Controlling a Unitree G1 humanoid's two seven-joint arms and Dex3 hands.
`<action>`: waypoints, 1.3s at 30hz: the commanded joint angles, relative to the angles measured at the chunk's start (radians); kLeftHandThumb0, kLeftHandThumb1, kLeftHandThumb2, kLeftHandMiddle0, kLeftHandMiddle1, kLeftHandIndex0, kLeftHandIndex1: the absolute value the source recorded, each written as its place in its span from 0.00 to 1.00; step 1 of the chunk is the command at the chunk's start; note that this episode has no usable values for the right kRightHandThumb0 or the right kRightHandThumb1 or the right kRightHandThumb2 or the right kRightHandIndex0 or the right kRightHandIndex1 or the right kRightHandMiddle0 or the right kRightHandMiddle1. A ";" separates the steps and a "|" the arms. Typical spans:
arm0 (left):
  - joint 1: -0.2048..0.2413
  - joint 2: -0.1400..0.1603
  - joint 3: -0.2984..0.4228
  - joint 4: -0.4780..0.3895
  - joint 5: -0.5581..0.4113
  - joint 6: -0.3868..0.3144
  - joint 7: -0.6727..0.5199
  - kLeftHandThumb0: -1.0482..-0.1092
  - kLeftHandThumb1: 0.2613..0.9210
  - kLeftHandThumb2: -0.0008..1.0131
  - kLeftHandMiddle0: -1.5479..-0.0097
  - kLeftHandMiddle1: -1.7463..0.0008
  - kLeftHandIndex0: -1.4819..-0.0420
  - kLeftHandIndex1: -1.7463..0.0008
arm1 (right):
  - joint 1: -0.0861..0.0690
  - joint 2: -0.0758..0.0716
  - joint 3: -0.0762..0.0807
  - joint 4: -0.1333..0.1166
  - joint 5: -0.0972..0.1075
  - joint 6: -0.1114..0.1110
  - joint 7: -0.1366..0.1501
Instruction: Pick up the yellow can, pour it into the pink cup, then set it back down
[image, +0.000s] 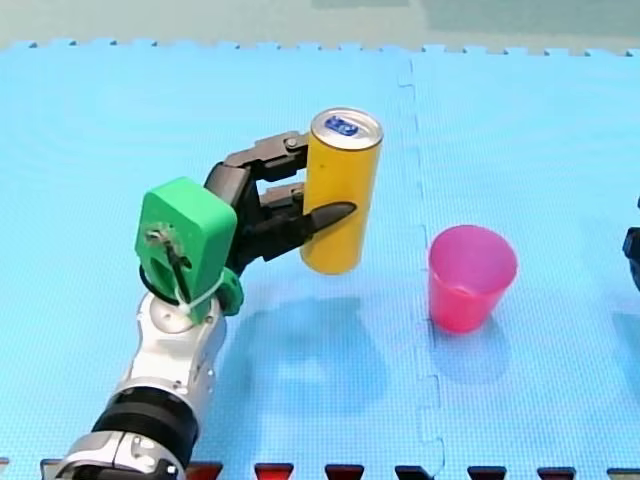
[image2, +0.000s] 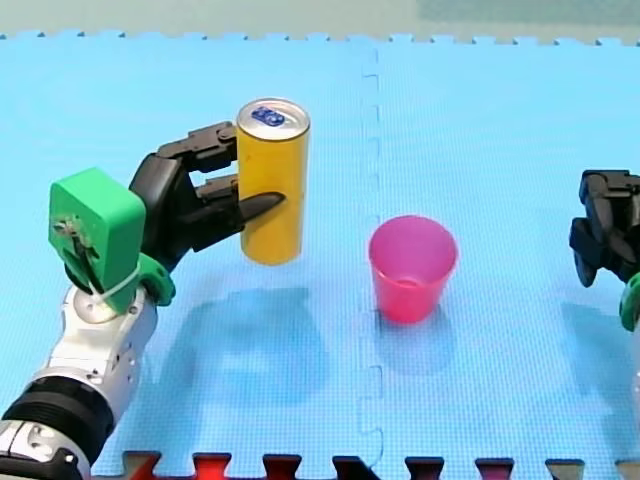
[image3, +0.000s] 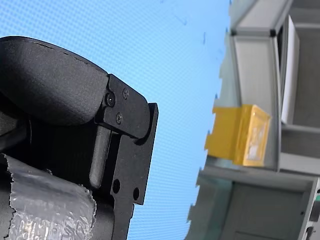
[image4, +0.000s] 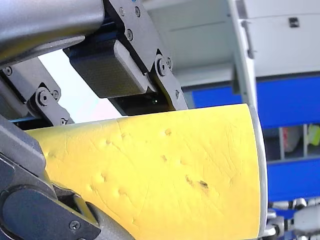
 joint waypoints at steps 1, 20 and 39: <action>0.005 0.010 0.013 -0.019 0.001 0.010 0.000 0.69 0.80 0.00 0.11 0.98 0.18 1.00 | 0.001 -0.006 -0.003 -0.002 0.006 0.001 0.002; 0.040 0.113 0.130 0.066 0.024 0.026 0.142 0.69 0.80 0.00 0.14 1.00 0.20 1.00 | 0.005 -0.017 -0.003 -0.006 0.006 0.002 0.002; 0.053 0.065 0.148 0.138 0.022 -0.013 0.113 0.68 0.80 0.00 0.15 1.00 0.21 1.00 | 0.003 -0.030 -0.001 -0.006 0.004 0.006 0.002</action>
